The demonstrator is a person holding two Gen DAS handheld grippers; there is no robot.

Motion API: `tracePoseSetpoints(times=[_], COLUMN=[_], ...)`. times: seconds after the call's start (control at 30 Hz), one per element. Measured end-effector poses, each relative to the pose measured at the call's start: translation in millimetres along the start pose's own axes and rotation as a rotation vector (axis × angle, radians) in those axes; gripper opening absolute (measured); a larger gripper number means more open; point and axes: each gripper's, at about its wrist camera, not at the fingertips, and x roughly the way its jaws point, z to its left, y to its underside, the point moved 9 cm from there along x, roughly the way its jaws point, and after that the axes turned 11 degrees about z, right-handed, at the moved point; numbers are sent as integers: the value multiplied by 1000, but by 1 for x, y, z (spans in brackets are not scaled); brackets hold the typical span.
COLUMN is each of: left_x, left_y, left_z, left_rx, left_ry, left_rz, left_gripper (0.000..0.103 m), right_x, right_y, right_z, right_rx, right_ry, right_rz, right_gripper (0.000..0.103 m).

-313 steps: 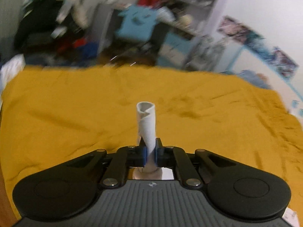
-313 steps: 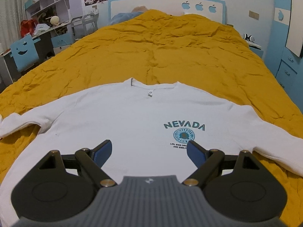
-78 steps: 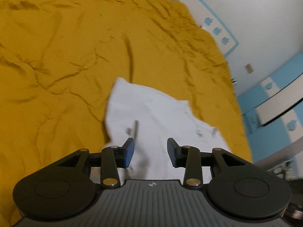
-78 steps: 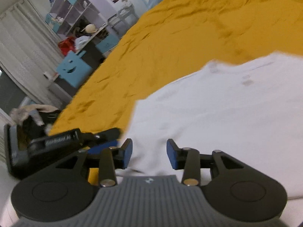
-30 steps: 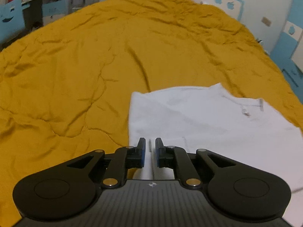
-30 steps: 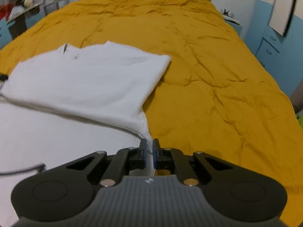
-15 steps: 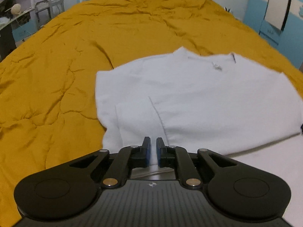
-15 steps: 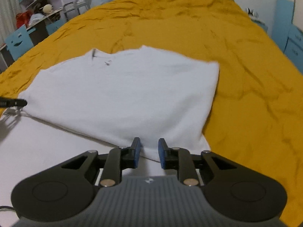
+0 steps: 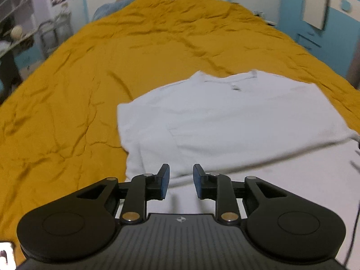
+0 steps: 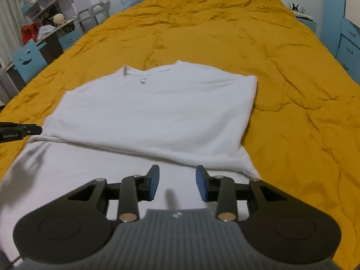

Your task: Fold small clothes

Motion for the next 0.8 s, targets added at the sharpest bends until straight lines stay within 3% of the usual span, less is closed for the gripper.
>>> tracePoseSetpoints(times=[0.2, 0.43, 0.5, 0.53, 0.73, 0.8], left_x=[-49, -89, -97, -99, -98, -98], left_y=[26, 70, 88, 97, 158, 177], left_z=[-37, -72, -82, -85, -93, -97], left_rx=[153, 314, 371, 399, 513, 562], left_ry=[51, 144, 160, 163, 162, 167], left_rz=[-39, -48, -46, -43, 22, 51], left_gripper=[42, 43, 47, 51, 52, 54], right_x=[-45, -82, -88, -91, -101, -102], right_y=[27, 83, 101, 111, 180, 204], right_z=[27, 50, 57, 60, 79, 84], right_rx=[-73, -160, -187, -202, -328, -372], right_ry=[-65, -69, -65, -61, -16, -9], right_rz=[9, 24, 33, 40, 86, 102], right_gripper=[48, 50, 50, 50, 51, 57])
